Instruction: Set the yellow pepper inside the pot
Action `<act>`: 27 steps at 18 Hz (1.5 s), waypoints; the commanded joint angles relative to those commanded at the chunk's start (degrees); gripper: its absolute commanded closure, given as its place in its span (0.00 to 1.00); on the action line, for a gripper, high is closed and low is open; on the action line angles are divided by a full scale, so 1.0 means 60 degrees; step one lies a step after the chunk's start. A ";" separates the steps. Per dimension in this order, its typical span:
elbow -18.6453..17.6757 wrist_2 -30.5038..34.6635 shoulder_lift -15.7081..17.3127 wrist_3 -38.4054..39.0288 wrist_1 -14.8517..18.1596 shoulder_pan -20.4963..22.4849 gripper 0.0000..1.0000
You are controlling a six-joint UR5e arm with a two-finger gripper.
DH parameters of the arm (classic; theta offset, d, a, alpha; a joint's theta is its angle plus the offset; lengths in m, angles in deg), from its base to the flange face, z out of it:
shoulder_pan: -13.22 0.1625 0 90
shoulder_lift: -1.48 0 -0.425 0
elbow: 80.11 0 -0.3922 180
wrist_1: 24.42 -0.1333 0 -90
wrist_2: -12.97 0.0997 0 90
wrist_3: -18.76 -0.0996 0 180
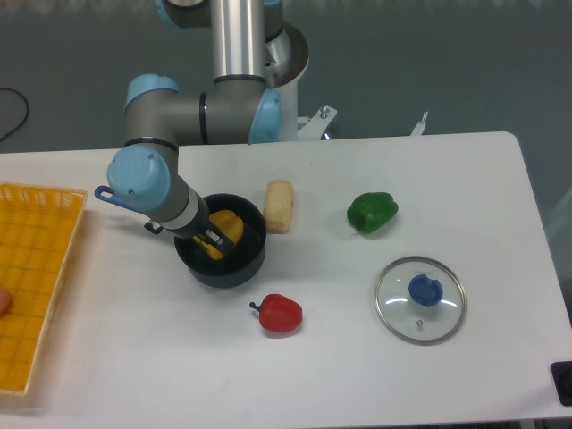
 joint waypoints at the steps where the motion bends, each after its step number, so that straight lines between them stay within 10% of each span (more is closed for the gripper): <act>1: 0.0000 0.0015 -0.0029 0.0000 0.0000 0.0000 0.54; 27: 0.0424 0.0483 0.0014 -0.0058 -0.0014 0.0043 0.00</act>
